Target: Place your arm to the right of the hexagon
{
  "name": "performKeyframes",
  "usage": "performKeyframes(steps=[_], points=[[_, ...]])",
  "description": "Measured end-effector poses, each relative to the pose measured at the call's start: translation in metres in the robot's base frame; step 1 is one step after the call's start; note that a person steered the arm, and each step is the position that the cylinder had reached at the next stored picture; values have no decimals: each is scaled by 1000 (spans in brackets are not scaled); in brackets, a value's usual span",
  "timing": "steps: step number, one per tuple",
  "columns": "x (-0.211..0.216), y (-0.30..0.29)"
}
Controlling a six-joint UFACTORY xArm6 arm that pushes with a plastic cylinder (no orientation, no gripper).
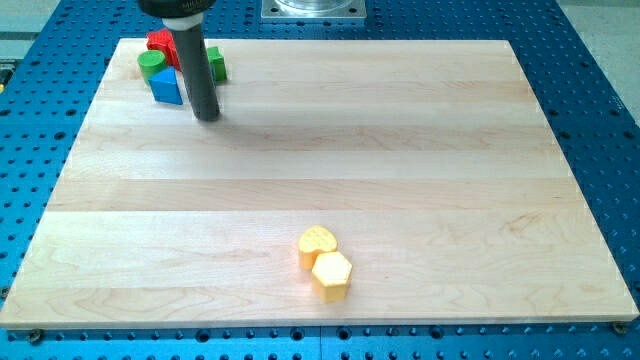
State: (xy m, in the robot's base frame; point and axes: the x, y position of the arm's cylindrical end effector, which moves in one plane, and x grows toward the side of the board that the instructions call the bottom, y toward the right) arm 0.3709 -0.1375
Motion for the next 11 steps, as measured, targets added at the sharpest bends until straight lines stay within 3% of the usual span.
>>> performKeyframes(steps=[1, 3, 4, 8, 9, 10, 11], points=[[47, 60], [55, 228], [56, 284], [56, 346], [88, 326], [167, 280], [192, 273]])
